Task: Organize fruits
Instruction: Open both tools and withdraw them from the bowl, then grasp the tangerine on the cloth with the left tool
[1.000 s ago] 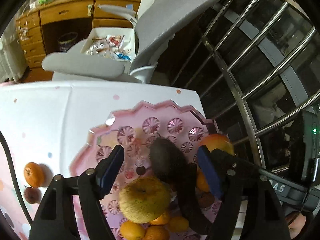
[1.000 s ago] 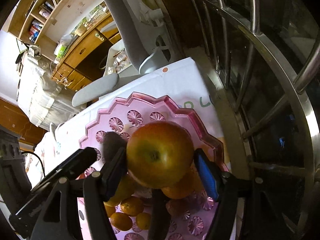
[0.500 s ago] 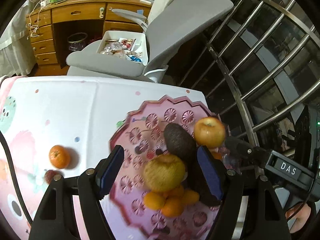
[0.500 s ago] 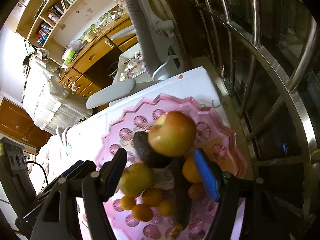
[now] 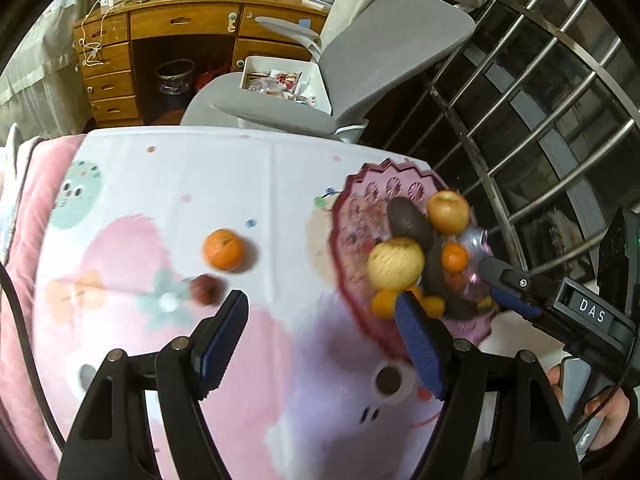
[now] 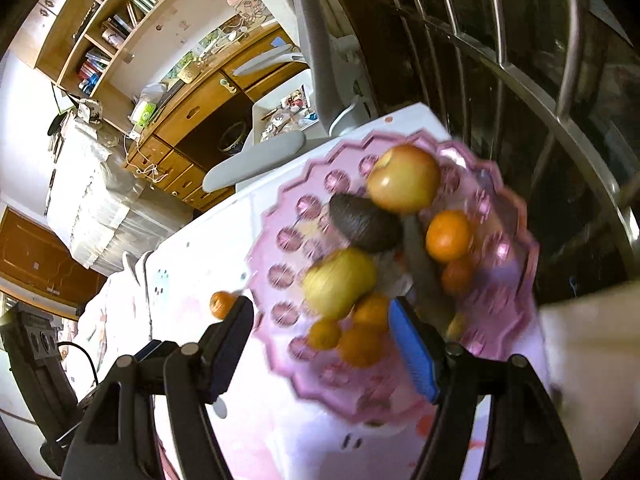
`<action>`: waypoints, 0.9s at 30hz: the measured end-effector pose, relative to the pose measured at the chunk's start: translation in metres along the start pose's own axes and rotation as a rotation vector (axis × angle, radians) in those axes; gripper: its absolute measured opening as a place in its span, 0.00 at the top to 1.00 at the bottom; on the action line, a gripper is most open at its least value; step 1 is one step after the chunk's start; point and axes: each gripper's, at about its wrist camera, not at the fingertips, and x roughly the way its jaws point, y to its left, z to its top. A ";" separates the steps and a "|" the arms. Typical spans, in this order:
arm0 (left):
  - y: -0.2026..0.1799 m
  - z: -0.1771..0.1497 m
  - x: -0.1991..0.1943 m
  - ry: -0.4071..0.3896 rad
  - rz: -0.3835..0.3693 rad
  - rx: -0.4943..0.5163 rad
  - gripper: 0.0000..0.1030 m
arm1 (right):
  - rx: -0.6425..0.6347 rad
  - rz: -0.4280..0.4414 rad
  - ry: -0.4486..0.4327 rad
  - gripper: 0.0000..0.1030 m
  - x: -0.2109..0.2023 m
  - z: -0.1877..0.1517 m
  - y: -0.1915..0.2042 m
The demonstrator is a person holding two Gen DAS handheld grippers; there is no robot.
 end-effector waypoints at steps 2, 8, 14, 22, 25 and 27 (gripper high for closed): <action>0.013 -0.007 -0.015 0.003 0.005 0.020 0.28 | 0.009 0.001 -0.008 0.32 -0.003 -0.014 0.010; 0.046 -0.017 -0.050 0.014 0.012 0.079 0.28 | 0.049 0.000 -0.043 0.32 -0.012 -0.053 0.042; 0.077 -0.014 -0.077 0.042 0.009 0.125 0.28 | 0.061 -0.028 -0.077 0.32 -0.022 -0.088 0.069; 0.101 -0.002 -0.096 0.091 -0.002 0.211 0.28 | -0.039 -0.055 -0.131 0.32 -0.026 -0.116 0.105; 0.106 0.004 -0.097 0.112 -0.001 0.256 0.28 | -0.130 -0.060 -0.158 0.32 -0.022 -0.122 0.118; 0.108 0.009 -0.095 0.119 0.011 0.286 0.27 | -0.188 -0.055 -0.176 0.32 -0.016 -0.125 0.122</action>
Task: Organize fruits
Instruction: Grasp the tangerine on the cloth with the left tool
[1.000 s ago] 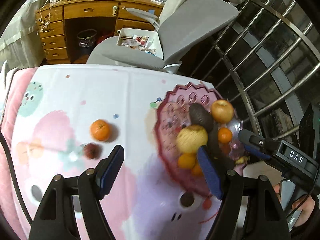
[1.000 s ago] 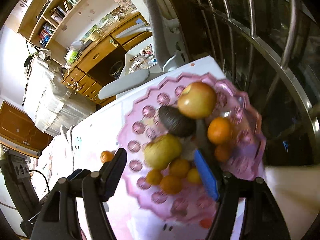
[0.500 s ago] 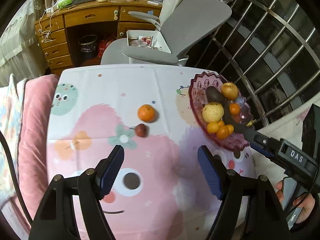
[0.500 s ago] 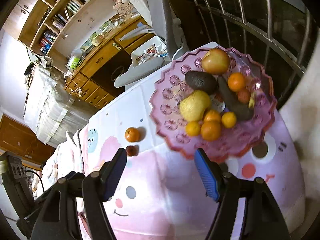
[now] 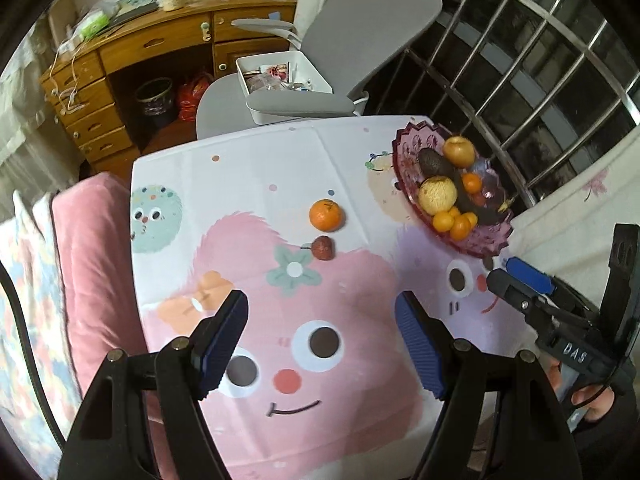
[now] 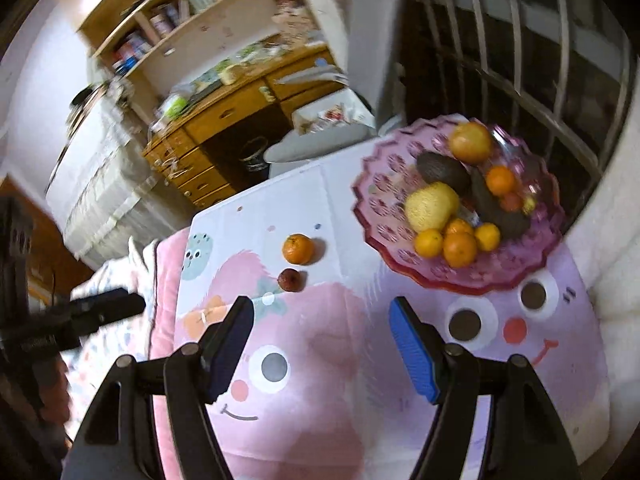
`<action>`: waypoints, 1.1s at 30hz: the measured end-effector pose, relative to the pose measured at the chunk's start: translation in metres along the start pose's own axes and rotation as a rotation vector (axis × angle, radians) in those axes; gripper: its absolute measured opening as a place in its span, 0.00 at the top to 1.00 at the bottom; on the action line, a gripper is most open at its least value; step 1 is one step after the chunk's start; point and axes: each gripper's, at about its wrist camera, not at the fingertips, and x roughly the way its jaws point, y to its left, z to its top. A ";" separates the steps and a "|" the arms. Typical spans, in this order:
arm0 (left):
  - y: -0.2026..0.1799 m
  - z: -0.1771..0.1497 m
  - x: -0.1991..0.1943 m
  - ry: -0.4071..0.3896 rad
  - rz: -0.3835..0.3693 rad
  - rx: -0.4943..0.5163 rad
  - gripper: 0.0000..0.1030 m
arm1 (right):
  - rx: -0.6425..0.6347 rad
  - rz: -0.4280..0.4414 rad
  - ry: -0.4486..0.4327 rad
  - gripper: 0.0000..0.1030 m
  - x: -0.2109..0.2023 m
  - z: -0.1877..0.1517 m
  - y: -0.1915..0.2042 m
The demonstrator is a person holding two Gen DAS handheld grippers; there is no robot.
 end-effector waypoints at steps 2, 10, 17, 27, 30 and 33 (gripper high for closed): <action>0.002 0.007 0.005 0.001 0.032 0.044 0.26 | -0.060 0.007 -0.031 0.32 0.007 -0.006 0.006; 0.010 0.041 0.038 0.031 0.023 0.182 0.25 | -0.199 0.038 -0.077 0.32 0.047 -0.019 0.020; 0.009 0.077 0.091 0.052 -0.081 0.309 0.25 | -0.297 0.039 -0.112 0.32 0.083 -0.017 0.028; -0.012 0.089 0.188 0.144 -0.247 0.364 0.25 | -0.357 0.039 -0.062 0.34 0.141 -0.024 0.039; -0.016 0.087 0.211 0.167 -0.257 0.364 0.30 | -0.368 0.042 -0.053 0.37 0.155 -0.024 0.041; -0.019 0.086 0.226 0.181 -0.269 0.352 0.32 | -0.376 0.039 -0.033 0.43 0.169 -0.025 0.043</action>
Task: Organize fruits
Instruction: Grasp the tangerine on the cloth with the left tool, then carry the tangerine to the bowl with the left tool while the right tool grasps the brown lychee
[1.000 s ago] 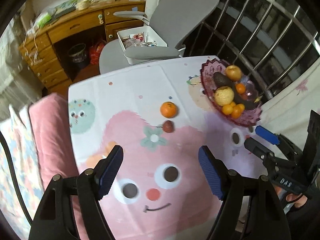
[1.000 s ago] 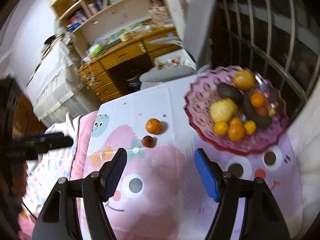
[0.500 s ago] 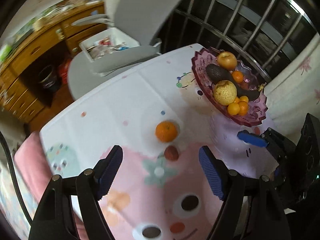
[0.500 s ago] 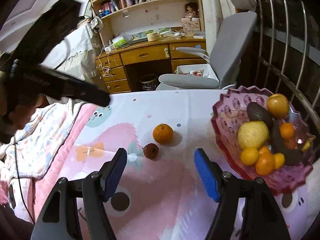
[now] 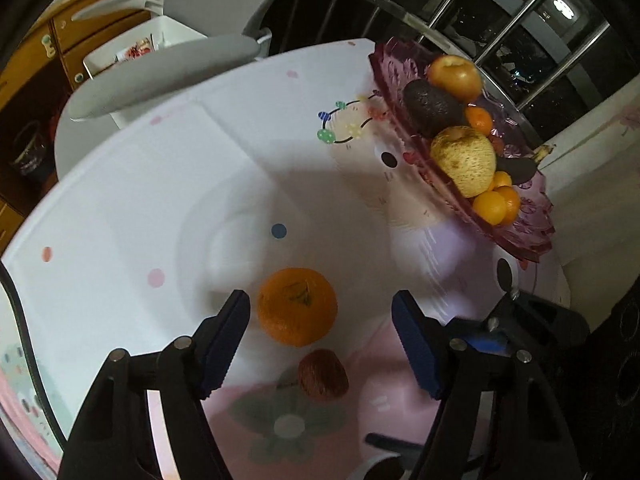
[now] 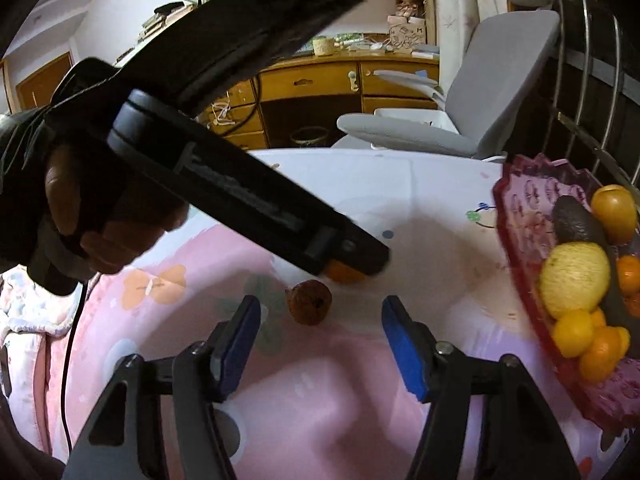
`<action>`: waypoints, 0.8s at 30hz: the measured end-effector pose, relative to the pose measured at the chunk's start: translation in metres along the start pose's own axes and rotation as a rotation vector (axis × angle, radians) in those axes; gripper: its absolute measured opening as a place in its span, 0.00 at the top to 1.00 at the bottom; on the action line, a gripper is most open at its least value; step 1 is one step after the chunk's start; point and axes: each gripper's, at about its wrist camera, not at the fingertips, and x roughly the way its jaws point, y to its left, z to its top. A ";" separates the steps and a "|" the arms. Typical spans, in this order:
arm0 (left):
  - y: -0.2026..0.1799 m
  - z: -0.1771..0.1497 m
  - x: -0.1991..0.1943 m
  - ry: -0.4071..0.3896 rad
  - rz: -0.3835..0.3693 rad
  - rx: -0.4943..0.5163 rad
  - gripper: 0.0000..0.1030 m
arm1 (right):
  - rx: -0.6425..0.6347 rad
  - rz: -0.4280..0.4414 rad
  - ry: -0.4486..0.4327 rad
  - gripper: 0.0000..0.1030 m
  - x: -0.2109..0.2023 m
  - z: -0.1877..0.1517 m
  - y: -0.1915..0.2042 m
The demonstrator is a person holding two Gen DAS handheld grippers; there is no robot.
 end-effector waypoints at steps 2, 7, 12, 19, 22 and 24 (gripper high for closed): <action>0.001 0.002 0.006 0.004 -0.004 -0.001 0.36 | -0.003 0.011 0.011 0.47 0.007 -0.001 0.001; 0.006 0.004 0.011 0.001 0.008 0.000 0.46 | -0.008 0.023 0.033 0.53 0.022 -0.003 -0.001; 0.016 0.002 0.011 -0.001 -0.002 -0.029 0.57 | -0.018 0.027 0.051 0.58 0.031 -0.004 0.000; 0.019 0.002 0.014 -0.009 -0.006 -0.050 0.57 | -0.048 0.036 0.067 0.70 0.041 -0.003 0.006; 0.019 0.001 0.016 0.001 -0.012 -0.061 0.57 | -0.052 0.035 0.068 0.71 0.040 -0.003 0.008; 0.018 0.001 0.017 0.002 -0.006 -0.064 0.57 | -0.053 0.036 0.073 0.71 0.041 -0.002 0.008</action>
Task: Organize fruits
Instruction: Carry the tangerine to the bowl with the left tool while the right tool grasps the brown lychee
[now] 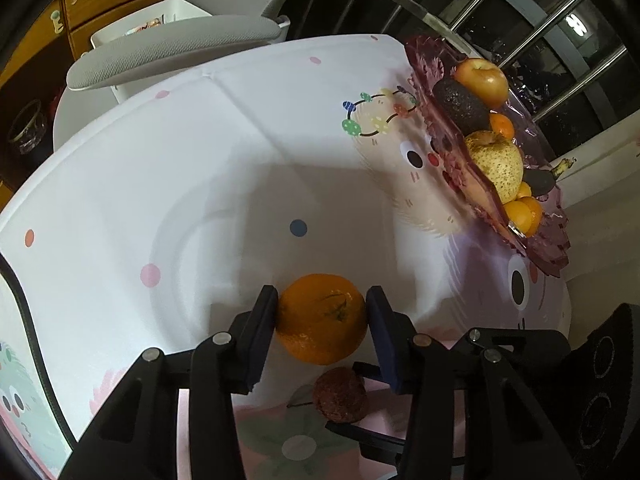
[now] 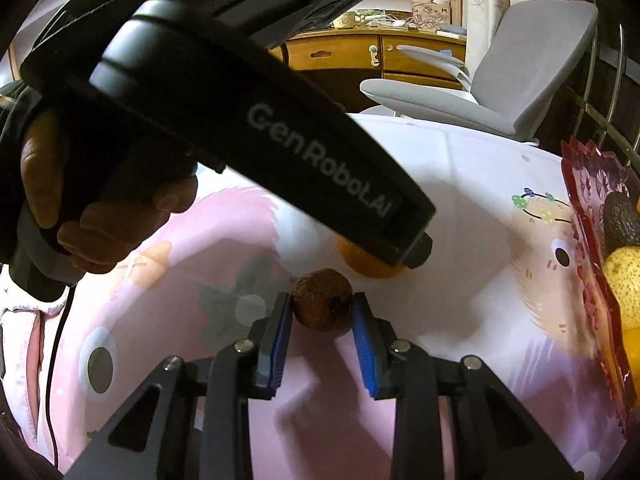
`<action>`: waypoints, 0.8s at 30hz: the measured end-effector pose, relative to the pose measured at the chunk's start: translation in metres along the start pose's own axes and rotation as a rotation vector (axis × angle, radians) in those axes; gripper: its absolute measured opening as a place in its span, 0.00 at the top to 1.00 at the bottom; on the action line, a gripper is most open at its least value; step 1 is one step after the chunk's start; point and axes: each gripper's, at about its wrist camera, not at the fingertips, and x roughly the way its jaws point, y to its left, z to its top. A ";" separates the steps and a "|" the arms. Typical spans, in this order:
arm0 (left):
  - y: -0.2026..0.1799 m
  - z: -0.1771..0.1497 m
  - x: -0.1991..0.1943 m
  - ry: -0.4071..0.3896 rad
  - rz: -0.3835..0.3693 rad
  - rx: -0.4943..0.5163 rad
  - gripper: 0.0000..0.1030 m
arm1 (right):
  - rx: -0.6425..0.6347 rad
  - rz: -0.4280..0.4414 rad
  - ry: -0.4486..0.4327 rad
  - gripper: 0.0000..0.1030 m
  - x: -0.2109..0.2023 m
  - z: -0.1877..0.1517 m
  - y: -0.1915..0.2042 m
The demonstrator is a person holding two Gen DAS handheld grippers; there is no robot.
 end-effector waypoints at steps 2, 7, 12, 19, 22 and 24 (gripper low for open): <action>-0.001 0.000 0.000 0.000 0.007 -0.006 0.57 | -0.011 -0.007 0.011 0.71 -0.002 0.000 0.001; -0.004 -0.002 -0.003 0.003 0.034 -0.028 0.58 | -0.035 -0.013 0.017 0.72 -0.013 0.004 -0.002; -0.013 -0.005 -0.012 -0.023 0.033 -0.069 0.58 | -0.042 -0.020 0.034 0.72 -0.041 0.000 -0.009; -0.035 -0.001 -0.035 -0.120 -0.003 -0.140 0.58 | -0.038 -0.061 0.038 0.72 -0.086 -0.007 -0.029; -0.047 0.003 -0.042 -0.157 -0.037 -0.162 0.58 | -0.008 -0.084 0.025 0.72 -0.105 -0.009 -0.042; -0.054 0.007 -0.045 -0.174 -0.054 -0.167 0.58 | 0.012 -0.103 0.013 0.72 -0.117 -0.011 -0.047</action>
